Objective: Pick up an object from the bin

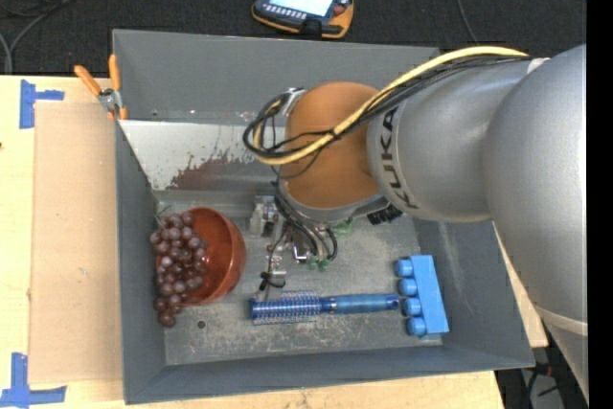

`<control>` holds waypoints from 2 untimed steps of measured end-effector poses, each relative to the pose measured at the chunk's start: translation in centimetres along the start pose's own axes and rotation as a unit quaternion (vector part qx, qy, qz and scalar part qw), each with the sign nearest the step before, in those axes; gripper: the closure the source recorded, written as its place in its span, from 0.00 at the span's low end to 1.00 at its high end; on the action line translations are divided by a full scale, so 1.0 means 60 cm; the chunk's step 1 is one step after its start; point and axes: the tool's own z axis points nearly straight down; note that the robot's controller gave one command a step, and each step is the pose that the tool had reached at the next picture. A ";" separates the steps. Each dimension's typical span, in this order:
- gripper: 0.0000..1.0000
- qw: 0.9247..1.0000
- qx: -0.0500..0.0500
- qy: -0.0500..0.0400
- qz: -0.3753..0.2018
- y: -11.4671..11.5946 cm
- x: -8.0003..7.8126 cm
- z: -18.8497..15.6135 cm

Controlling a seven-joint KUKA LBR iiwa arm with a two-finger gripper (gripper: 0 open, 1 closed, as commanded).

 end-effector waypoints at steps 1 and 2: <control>0.00 1.000 0.000 0.000 0.000 0.000 0.000 0.000; 0.00 0.984 -0.001 0.002 -0.179 -0.045 0.054 0.106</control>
Offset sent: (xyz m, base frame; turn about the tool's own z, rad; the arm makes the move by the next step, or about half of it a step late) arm -0.0349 -0.0291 -0.0680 -0.3819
